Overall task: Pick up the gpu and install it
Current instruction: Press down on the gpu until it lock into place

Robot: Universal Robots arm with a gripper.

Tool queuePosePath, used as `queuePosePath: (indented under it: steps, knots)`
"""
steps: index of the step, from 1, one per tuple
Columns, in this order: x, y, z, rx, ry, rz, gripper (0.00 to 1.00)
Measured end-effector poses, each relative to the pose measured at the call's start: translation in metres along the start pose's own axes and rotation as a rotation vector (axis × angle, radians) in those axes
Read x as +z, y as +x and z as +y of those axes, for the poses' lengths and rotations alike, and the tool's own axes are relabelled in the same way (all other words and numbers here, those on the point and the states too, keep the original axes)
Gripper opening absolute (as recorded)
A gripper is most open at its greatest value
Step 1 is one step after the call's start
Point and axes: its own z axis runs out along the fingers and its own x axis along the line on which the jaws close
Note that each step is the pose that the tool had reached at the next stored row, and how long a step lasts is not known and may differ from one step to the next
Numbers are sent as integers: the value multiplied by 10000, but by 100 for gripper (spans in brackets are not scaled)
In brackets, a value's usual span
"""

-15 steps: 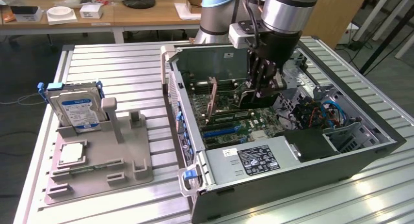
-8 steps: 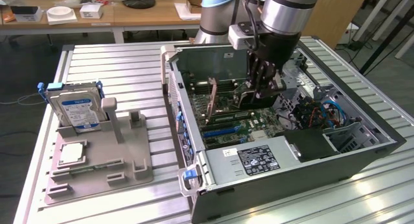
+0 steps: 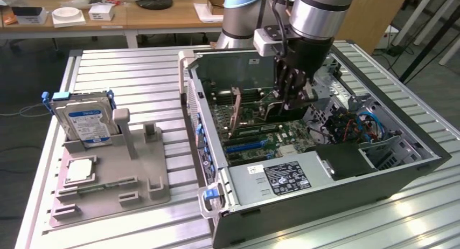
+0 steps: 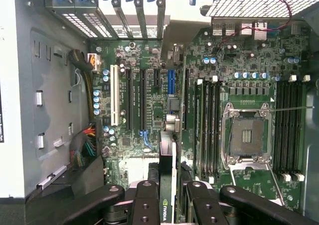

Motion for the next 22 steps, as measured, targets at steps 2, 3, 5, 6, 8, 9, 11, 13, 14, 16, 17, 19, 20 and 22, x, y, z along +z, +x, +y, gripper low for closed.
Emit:
queuePosePath:
  steps: [2, 3, 5, 6, 8, 9, 11, 13, 14, 16, 17, 19, 20, 22]
  knots:
    - [15, 1, 0, 0, -2, 6, 26]
    - [26, 1, 0, 0, -2, 4, 26]
    - [47, 1, 1, -1, -2, 6, 26]
    - [57, 1, 1, -3, -2, 7, 26]
    - [76, 1, 1, -4, -2, 9, 26]
    - [84, 1, 1, -5, -2, 10, 26]
    - [102, 2, 1, -6, -2, 17, 26]
    - [120, 1, 1, -8, 0, 23, 26]
    - [128, 2, 1, -10, 1, 26, 26]
    - [144, 2, 2, -11, 2, 32, 26]
    - [152, 2, 1, -13, 3, 33, 26]
    - [167, 2, 2, -14, 5, 37, 26]
    - [174, 2, 2, -16, 6, 38, 26]
    - [188, 2, 2, -18, 9, 41, 26]
